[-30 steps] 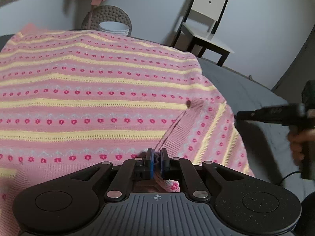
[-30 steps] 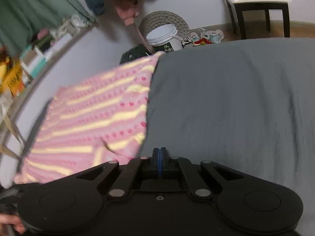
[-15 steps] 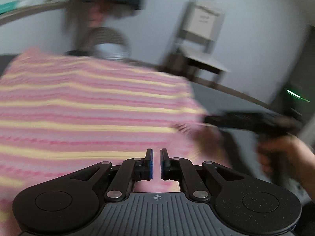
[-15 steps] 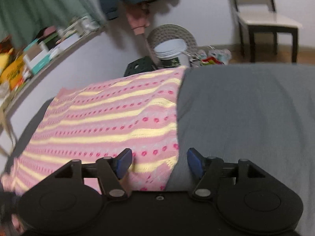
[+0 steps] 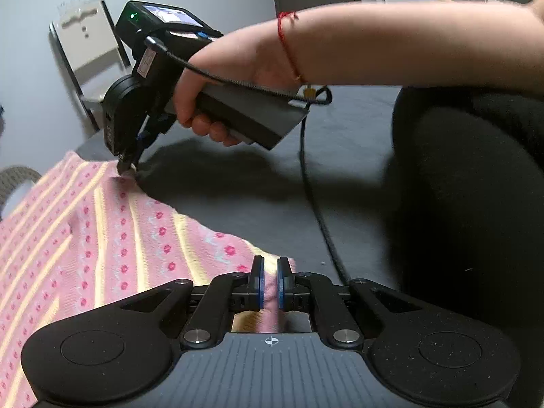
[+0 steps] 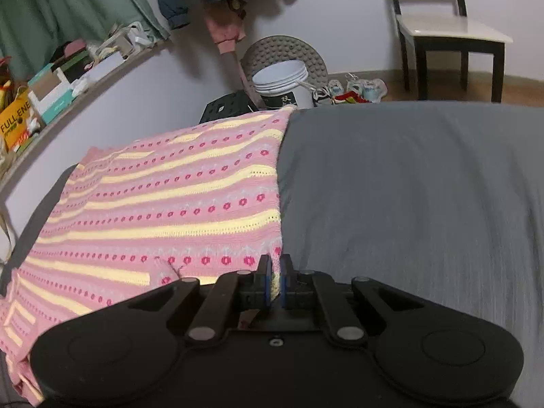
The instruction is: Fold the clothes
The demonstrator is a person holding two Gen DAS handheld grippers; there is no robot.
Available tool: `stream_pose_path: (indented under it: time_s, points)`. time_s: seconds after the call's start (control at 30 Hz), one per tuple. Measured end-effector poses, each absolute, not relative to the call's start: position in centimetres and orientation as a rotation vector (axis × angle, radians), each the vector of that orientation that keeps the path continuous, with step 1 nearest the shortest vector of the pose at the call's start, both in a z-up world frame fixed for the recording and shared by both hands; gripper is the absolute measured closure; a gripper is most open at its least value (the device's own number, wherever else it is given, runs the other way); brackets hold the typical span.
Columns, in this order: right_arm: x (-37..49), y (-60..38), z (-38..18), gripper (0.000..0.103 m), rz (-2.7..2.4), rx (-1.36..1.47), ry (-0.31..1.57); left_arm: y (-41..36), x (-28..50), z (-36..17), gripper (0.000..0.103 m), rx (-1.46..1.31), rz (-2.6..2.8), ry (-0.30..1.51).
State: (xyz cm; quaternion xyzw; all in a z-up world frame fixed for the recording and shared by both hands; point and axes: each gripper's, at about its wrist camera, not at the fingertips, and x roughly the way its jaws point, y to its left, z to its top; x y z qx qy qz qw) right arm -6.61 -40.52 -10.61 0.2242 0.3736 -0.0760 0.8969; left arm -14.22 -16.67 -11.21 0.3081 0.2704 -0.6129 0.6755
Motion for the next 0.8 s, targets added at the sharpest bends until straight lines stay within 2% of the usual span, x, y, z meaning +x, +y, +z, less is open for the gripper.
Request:
stream_pose_path:
  time_s: [0.1, 0.17, 0.23, 0.27, 0.4, 0.5, 0.6, 0.63, 0.67, 0.7, 0.73, 0.77, 0.8]
  points:
    - [-6.6, -40.7, -10.7, 0.095, -0.154, 0.503, 0.772, -16.2, -13.8, -10.9, 0.080, 0.627, -1.321, 0.724]
    - [-6.5, -40.9, -10.8, 0.094, -0.151, 0.521, 0.772, -15.8, -13.7, -11.1, 0.046, 0.602, -1.255, 0.788]
    - [-6.5, -40.8, -10.7, 0.091, -0.146, 0.522, 0.773, -15.2, -13.9, -11.0, 0.024, 0.542, -1.205, 0.811]
    - [-6.5, -40.7, -10.7, 0.091, -0.145, 0.523, 0.773, -15.0, -13.9, -11.0, 0.019, 0.499, -1.186, 0.822]
    - [-6.6, -40.6, -10.7, 0.083, -0.135, 0.520, 0.773, -15.3, -12.9, -11.2, 0.019, 0.291, -1.150, 0.908]
    - [-6.6, -40.5, -10.6, 0.072, -0.117, 0.526, 0.764, -16.0, -12.7, -12.4, 0.020, 0.233, -1.065, 0.943]
    - [-6.7, -40.6, -10.6, 0.065, -0.093, 0.543, 0.752, -16.1, -13.3, -12.8, 0.040, 0.231, -1.007, 0.915]
    - [-6.7, -40.6, -10.6, 0.064, -0.086, 0.549, 0.747, -16.1, -13.4, -12.9, 0.056, 0.227, -0.990, 0.908]
    - [-6.7, -40.7, -10.7, 0.064, -0.082, 0.559, 0.742, -16.0, -13.4, -13.0, 0.067, 0.220, -0.973, 0.900]
    - [-6.7, -40.8, -10.8, 0.064, -0.078, 0.570, 0.735, -15.8, -13.2, -13.1, 0.072, 0.197, -0.963, 0.902]
    - [-6.7, -40.9, -10.9, 0.066, -0.075, 0.581, 0.729, -15.5, -12.9, -13.3, 0.079, 0.168, -0.955, 0.908]
    - [-6.8, -41.0, -11.0, 0.068, -0.079, 0.594, 0.725, -15.2, -12.6, -13.4, 0.082, 0.138, -0.946, 0.914]
    - [-6.9, -41.2, -11.0, 0.078, -0.085, 0.607, 0.721, -15.1, -12.6, -13.4, 0.086, 0.134, -0.951, 0.913]
